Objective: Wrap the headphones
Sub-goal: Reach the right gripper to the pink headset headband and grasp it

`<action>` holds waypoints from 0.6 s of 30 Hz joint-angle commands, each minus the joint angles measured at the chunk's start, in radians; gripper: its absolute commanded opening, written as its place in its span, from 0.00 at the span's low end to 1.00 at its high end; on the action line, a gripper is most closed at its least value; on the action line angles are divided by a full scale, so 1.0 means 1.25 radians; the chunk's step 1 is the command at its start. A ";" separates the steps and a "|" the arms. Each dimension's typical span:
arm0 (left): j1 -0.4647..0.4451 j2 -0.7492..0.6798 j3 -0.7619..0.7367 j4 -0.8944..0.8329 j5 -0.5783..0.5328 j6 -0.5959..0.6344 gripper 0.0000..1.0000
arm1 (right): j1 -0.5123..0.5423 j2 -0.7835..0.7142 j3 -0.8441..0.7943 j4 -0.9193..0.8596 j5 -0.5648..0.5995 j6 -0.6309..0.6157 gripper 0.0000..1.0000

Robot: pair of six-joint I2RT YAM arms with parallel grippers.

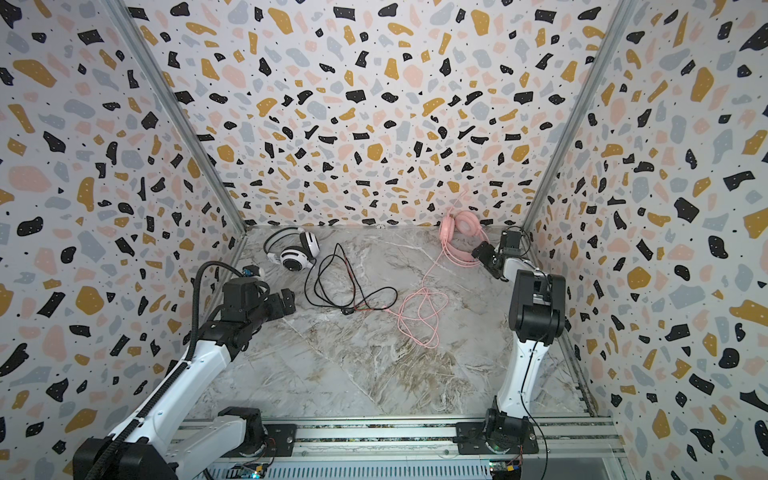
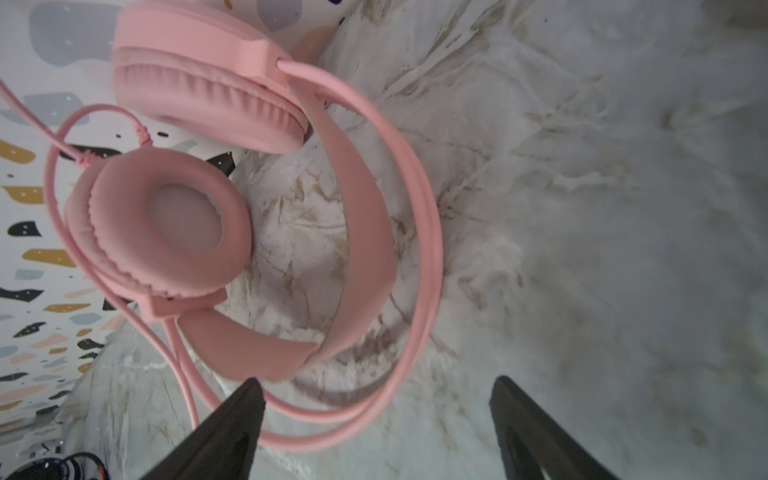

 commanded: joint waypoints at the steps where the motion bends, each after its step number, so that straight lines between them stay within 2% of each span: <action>1: 0.003 -0.012 0.004 0.014 0.046 0.028 1.00 | -0.001 0.020 0.085 -0.041 -0.007 0.053 0.83; 6: 0.003 -0.003 0.007 0.026 0.042 0.021 1.00 | 0.011 0.101 0.229 -0.186 0.067 0.038 0.82; 11: 0.005 0.012 0.018 0.026 0.052 0.019 1.00 | 0.014 0.130 0.253 -0.208 0.103 0.030 0.80; 18: 0.005 0.013 0.013 0.030 0.067 0.016 1.00 | 0.038 0.160 0.286 -0.201 0.098 0.003 0.63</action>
